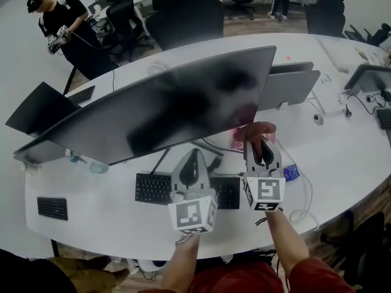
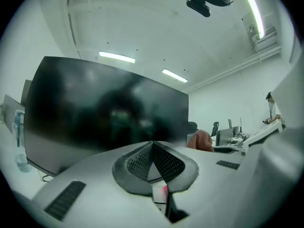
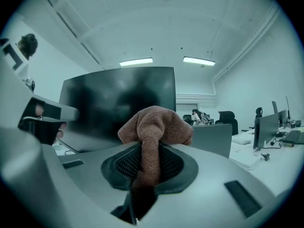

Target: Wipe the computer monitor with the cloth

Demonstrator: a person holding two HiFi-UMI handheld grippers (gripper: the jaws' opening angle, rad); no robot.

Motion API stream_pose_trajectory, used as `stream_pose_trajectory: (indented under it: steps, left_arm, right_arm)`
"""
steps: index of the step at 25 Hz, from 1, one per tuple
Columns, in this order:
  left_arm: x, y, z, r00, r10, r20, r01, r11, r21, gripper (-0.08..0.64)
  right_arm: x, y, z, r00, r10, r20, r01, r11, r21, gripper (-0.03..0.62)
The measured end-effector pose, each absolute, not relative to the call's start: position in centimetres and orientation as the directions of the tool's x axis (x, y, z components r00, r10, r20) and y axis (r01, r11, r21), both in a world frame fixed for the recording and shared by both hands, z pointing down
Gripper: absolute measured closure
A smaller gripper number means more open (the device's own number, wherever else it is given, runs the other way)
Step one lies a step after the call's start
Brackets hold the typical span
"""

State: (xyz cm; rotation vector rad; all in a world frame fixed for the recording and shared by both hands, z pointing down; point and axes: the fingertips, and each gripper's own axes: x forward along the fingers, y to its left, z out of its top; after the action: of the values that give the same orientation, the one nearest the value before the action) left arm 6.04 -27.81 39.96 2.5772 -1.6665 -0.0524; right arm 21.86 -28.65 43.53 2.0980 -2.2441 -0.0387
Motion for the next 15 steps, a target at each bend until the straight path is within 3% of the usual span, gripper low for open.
stream_pose_trajectory:
  steps: [15]
  left_arm:
    - [2.1, -19.7, 37.5, 0.507, -0.861, -0.034, -0.859, -0.508, 0.068, 0.537]
  right_arm:
    - [13.3, -15.8, 36.2, -0.143, -0.989, -0.045, -0.985, 0.138, 0.104, 0.515]
